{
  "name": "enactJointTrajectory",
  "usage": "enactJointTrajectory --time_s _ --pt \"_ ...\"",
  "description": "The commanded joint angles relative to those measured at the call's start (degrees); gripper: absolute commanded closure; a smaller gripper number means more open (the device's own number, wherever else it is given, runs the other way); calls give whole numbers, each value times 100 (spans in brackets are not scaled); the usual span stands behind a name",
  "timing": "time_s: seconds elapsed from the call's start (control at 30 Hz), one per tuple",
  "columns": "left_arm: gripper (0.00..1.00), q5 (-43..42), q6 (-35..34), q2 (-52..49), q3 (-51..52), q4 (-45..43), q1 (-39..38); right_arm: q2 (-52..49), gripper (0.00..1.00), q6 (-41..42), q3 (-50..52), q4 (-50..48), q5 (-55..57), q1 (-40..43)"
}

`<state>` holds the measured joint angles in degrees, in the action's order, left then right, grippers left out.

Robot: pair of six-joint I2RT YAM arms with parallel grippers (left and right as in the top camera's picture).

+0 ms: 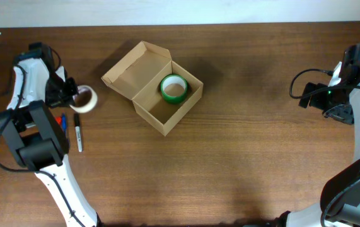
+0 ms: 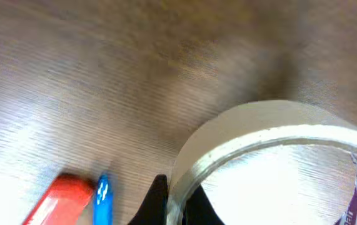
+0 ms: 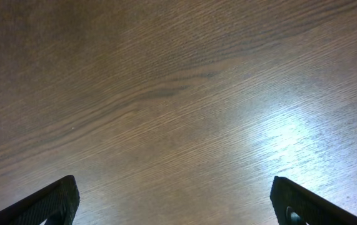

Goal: Pack container
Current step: 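Grasp the white masking tape roll with the left gripper, then carry the white tape with the left gripper into the box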

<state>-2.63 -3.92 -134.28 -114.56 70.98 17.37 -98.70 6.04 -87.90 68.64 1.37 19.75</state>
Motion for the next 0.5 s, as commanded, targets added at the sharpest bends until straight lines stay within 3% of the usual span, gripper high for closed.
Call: enactJointTrajectory --time_s 0.0,0.23,0.3,0.47 --pt "98 46 111 37 -1381 697 -7 -31 1 46 33 -13 -52 15" --pt "98 -190 -114 37 -4105 2579 -238 -31 1 44 33 -13 -55 15" --pt "98 -619 -273 229 -4607 2568 -568 -31 1 44 33 -13 -55 15" --pt "98 -267 -461 638 -4903 2568 -1661 -31 1 46 33 -13 -55 15"
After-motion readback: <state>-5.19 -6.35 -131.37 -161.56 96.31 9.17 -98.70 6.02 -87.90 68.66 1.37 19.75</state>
